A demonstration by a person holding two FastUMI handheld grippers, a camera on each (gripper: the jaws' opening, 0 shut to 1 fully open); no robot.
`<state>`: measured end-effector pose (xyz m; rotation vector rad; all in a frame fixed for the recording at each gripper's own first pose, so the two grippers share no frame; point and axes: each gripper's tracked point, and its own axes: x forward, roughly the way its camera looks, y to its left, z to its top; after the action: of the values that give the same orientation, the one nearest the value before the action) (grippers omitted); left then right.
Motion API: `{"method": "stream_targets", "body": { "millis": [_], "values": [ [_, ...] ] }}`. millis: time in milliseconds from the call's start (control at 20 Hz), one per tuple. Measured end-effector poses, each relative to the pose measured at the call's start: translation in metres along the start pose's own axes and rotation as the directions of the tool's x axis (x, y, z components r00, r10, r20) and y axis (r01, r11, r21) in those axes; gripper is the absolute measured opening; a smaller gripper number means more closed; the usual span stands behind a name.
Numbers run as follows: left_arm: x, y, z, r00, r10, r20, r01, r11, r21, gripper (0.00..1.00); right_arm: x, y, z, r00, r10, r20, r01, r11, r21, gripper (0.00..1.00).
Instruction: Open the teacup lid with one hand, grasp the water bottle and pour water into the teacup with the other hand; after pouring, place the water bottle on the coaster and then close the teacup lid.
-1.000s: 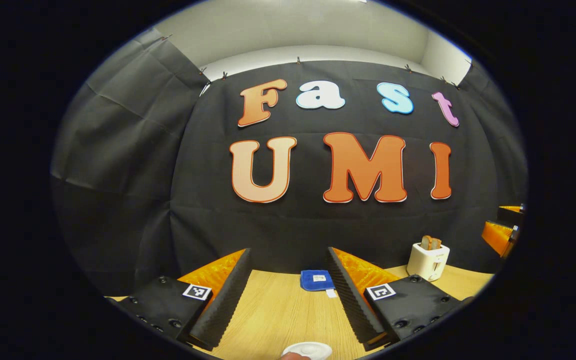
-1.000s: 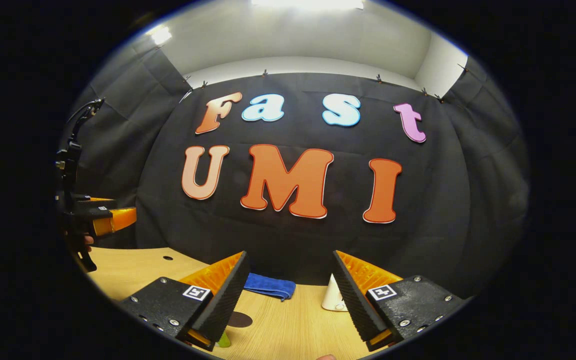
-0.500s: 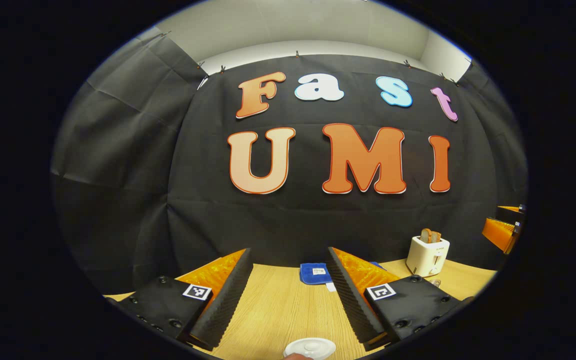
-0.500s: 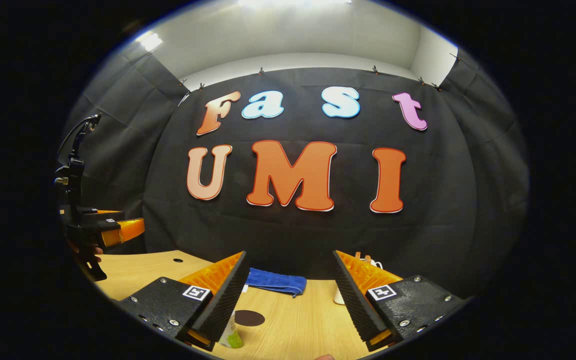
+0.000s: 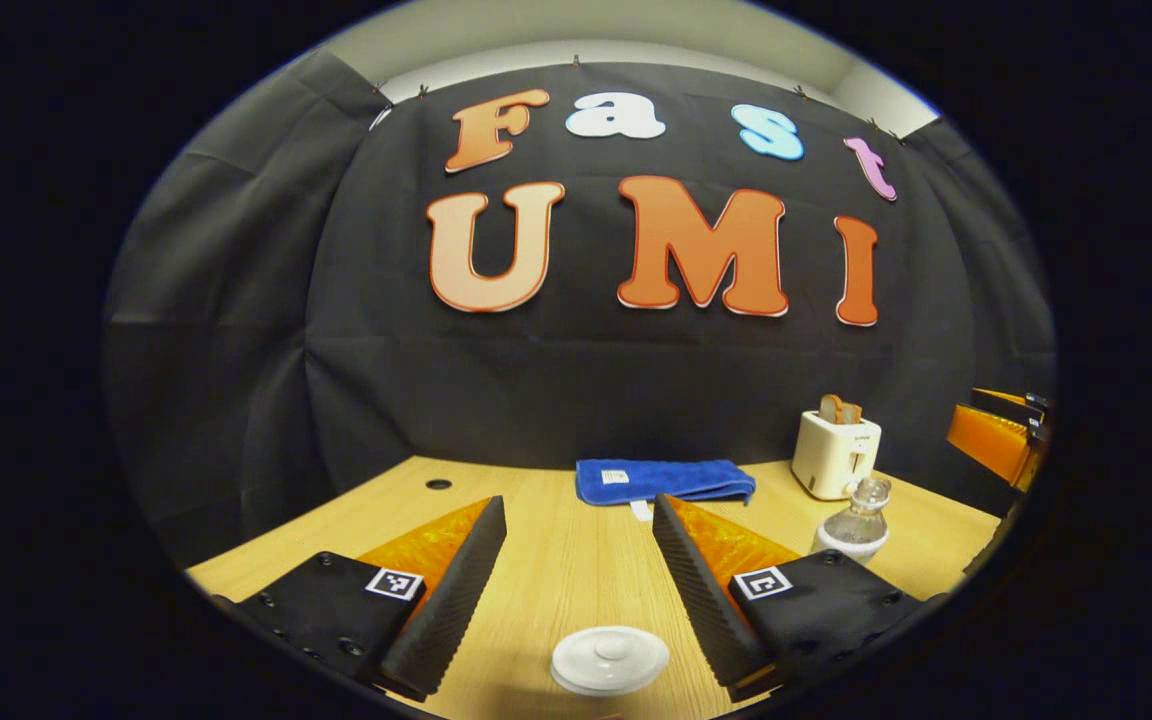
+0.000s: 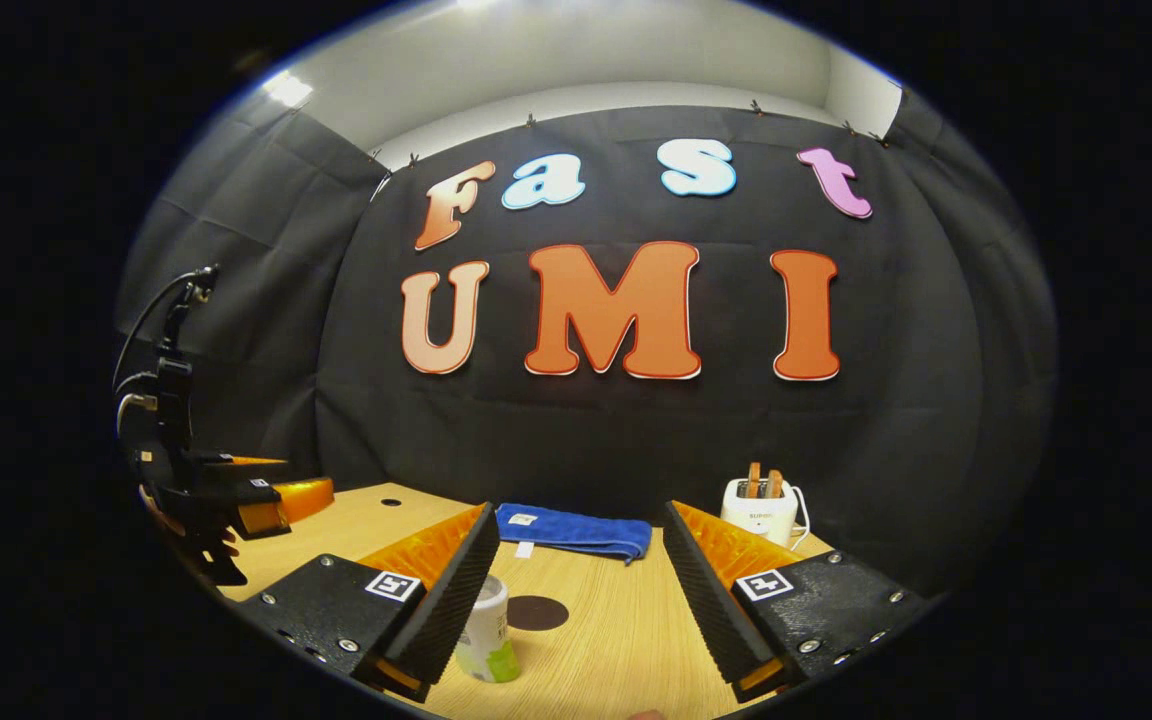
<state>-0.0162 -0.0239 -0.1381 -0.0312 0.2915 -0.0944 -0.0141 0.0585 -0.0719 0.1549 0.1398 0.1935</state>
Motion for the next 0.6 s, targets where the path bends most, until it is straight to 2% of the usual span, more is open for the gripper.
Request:
{"method": "stream_targets", "body": {
  "millis": [300,450,600],
  "values": [
    [-0.002,-0.005,-0.065,0.990,-0.031,-0.136,0.034,0.999,0.020,0.97,-0.002,0.007,-0.032,0.997,0.032,-0.065,-0.030,0.999,0.034,0.99],
    [-0.004,-0.009,-0.084,0.984,-0.049,-0.171,0.060,0.996,0.060,0.97,-0.002,0.006,-0.043,0.996,0.033,-0.088,-0.029,0.998,0.049,0.99],
    [-0.003,-0.011,-0.100,0.978,-0.035,-0.205,0.060,0.991,0.119,0.96,-0.003,0.004,-0.051,0.994,0.033,-0.109,-0.027,0.998,0.053,0.99]
  ]
}}
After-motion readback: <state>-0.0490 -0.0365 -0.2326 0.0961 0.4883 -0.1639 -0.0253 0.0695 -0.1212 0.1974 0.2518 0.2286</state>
